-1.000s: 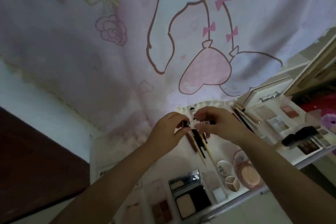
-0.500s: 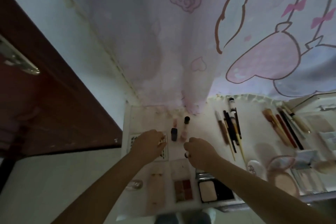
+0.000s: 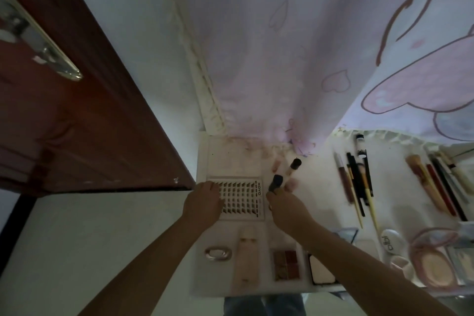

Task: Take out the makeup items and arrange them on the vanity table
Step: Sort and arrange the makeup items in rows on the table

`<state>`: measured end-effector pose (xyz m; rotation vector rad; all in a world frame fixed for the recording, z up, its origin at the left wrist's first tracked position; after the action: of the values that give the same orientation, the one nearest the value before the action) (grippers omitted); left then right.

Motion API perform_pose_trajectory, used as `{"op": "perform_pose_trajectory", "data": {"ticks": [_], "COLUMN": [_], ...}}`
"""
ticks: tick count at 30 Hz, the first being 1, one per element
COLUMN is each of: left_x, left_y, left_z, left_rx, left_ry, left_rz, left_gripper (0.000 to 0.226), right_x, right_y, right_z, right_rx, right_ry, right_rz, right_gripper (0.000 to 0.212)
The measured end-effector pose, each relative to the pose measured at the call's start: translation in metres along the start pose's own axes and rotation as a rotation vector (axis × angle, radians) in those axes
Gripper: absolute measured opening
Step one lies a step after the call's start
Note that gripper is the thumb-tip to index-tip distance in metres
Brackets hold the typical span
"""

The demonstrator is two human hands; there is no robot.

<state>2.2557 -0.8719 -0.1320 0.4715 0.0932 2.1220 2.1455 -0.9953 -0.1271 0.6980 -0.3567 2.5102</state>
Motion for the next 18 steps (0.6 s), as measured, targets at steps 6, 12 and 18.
{"op": "perform_pose_trajectory", "data": {"ticks": [6, 12, 18], "left_x": [0.015, 0.02, 0.016], "left_y": [-0.019, -0.019, -0.016], "left_z": [-0.022, -0.031, -0.021], "left_rx": [0.078, 0.138, 0.02], "left_ry": [-0.025, -0.034, -0.049], "left_rz": [0.012, -0.014, -0.023], "left_gripper": [0.057, 0.059, 0.061], "right_x": [-0.003, 0.004, 0.031], "right_y": [0.005, 0.003, 0.001], "right_z": [0.003, 0.008, 0.028], "right_rx": [-0.087, -0.043, 0.088], "right_ry": [0.045, 0.096, 0.217], "right_rz": [-0.05, -0.026, 0.026], "right_gripper": [0.028, 0.039, 0.051]}}
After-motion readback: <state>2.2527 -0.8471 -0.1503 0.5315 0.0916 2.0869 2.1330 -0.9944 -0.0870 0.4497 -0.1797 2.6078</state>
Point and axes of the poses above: each hand's wrist, its own x-axis away from the middle knuckle, its own z-axis out of the back of the hand, y = z × x, the point moved 7 cm from there along -x, towards the middle knuckle, and after that the axes turned 9 degrees about -z, right-handed, at the moved point
